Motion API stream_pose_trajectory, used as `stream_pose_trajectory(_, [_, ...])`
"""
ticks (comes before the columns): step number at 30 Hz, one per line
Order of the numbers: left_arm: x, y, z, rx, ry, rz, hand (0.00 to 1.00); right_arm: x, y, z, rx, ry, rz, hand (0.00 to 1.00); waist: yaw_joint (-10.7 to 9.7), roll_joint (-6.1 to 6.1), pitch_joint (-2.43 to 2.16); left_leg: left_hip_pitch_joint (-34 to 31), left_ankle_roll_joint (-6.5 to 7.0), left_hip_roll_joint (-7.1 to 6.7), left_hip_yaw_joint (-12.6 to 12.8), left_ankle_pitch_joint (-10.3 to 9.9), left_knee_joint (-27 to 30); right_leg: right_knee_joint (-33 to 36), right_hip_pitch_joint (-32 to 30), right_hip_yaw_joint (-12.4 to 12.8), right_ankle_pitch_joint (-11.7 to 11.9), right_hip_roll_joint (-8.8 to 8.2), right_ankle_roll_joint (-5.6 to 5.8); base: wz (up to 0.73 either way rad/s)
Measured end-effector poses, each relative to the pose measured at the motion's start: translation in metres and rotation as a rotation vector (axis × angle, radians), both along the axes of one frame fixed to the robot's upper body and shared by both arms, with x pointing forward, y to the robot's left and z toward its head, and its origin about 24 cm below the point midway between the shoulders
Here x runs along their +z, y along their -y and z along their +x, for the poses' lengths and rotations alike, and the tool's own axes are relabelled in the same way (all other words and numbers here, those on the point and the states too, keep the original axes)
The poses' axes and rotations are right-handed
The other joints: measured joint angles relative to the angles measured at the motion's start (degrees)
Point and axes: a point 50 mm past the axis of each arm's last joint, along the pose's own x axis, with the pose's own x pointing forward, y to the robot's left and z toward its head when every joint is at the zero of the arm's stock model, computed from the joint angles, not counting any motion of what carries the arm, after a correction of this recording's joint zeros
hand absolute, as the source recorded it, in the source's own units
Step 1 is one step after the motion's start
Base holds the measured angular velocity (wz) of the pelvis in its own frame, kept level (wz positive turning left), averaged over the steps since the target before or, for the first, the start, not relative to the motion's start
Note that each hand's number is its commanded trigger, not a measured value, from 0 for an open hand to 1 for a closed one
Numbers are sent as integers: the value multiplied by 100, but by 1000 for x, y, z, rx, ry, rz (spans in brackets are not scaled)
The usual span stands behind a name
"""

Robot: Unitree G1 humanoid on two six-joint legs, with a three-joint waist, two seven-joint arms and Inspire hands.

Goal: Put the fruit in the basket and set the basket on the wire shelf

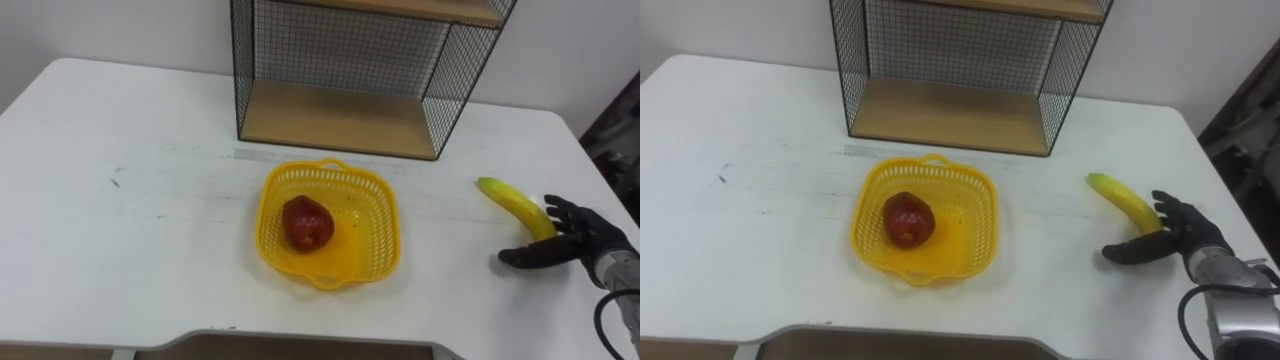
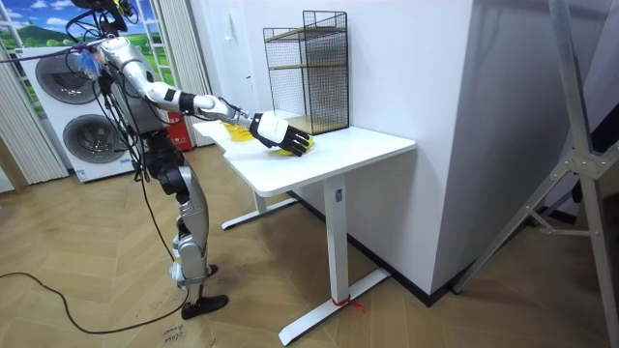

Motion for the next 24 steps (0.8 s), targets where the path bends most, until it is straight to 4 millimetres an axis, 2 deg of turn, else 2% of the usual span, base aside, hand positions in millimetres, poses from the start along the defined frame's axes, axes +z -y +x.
stream_pose_trajectory(9, [-1, 0, 4, -17, -8, -2, 0, -4, -1, -1, 39, -59, -75, 0, 115, -38, 25, -20, -2, -1, -29, 1, 0, 0, -10, -26, 0, -1, 0, 0])
stream_pose_trajectory(24, [-2, -1, 8, -13, -25, -2, 0, -5, 1, 1, 33, -80, -113, 0, 122, -35, 23, -111, -12, -7, -140, 6, 82, 1, -20, -131, 3, -1, -5, 3])
